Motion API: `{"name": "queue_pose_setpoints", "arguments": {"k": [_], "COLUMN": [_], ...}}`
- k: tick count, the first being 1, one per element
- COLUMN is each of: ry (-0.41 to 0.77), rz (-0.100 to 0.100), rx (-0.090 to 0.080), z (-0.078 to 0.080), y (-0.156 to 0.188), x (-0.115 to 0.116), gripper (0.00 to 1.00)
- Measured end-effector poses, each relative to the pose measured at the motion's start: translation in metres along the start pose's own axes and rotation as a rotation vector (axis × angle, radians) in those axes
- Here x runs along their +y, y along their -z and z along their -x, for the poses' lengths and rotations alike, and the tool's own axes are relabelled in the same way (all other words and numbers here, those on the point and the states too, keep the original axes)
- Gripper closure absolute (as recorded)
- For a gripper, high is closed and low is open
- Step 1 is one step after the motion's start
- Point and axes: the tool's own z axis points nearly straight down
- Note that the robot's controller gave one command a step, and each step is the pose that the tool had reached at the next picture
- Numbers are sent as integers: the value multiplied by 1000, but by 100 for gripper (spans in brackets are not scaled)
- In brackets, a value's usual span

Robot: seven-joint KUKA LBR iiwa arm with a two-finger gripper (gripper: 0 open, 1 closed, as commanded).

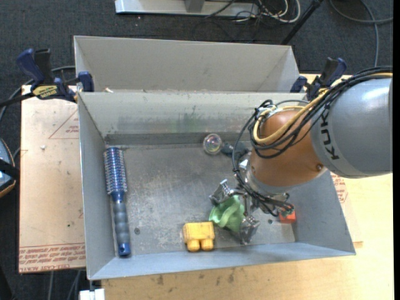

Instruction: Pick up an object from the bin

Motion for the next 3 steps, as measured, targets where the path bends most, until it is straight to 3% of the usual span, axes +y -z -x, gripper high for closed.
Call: {"name": "queue_pose_setpoints", "arguments": {"k": [1, 2, 3], "ry": [-3, -3, -6], "rz": [0, 1, -1], "rx": [-4, -5, -5], "z": [2, 3, 5], "y": [3, 4, 61], "x": [0, 0, -1], "gripper": [0, 100, 100]}}
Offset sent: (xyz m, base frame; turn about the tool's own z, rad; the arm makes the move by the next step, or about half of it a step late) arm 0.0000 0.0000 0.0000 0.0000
